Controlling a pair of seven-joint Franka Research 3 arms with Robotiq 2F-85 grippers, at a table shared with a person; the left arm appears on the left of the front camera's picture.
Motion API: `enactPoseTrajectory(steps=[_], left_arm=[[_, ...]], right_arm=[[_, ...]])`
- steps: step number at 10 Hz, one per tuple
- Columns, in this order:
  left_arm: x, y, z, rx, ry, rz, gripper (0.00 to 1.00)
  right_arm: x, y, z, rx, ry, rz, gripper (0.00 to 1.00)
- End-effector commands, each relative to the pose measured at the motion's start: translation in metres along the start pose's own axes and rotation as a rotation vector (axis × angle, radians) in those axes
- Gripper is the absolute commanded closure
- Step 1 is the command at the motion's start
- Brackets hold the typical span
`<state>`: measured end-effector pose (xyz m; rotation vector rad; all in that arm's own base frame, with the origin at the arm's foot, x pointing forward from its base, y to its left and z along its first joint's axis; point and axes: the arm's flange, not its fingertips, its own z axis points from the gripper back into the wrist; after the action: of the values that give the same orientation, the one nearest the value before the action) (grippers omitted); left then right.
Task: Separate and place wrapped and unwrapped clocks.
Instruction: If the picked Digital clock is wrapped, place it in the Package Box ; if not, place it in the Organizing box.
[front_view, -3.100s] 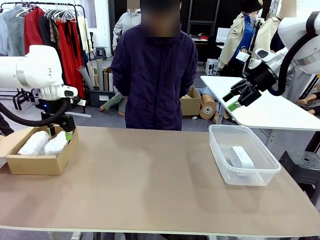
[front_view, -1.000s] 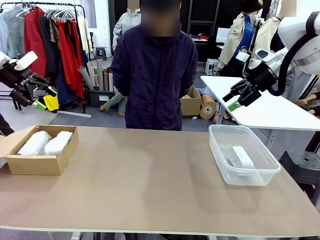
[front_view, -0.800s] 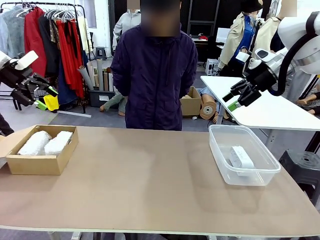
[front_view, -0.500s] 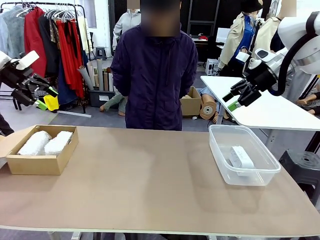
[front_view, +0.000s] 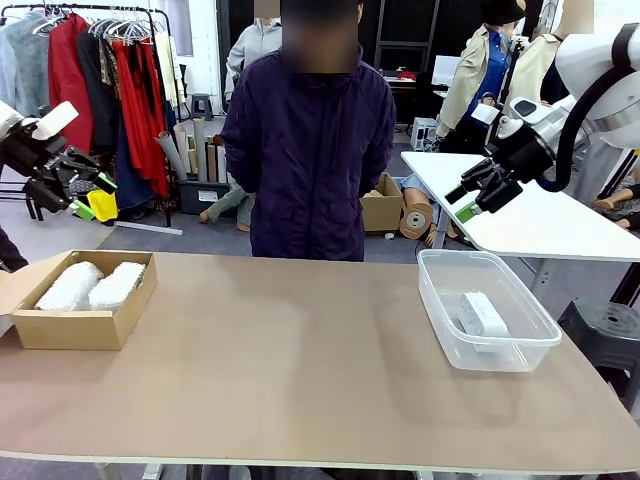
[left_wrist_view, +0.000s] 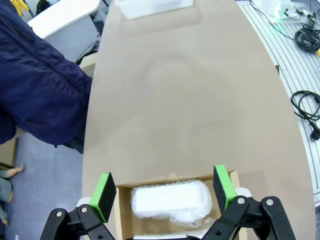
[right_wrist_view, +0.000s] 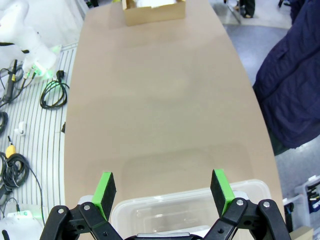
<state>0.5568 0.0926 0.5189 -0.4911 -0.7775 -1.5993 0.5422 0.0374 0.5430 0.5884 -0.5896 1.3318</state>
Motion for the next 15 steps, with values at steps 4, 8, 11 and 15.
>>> enactPoseTrajectory(steps=[4,8,11,15], left_arm=[[-0.0002,-0.0012,0.0016,-0.001,-0.001,-0.017,0.00],[-0.0002,-0.0012,0.0016,-0.001,-0.001,-0.017,0.00],[-0.0002,-0.0012,0.0016,-0.001,-0.001,-0.017,0.00],[-0.0002,-0.0012,0.0016,-0.001,-0.001,-0.017,0.00]], right_arm=[[0.0032,0.0008,0.0012,-0.005,-0.001,-0.012,0.00],[0.0032,0.0008,0.0012,-0.005,-0.001,-0.012,0.00],[0.0032,0.0008,0.0012,-0.005,-0.001,-0.012,0.00],[0.0032,0.0008,0.0012,-0.005,-0.001,-0.012,0.00]])
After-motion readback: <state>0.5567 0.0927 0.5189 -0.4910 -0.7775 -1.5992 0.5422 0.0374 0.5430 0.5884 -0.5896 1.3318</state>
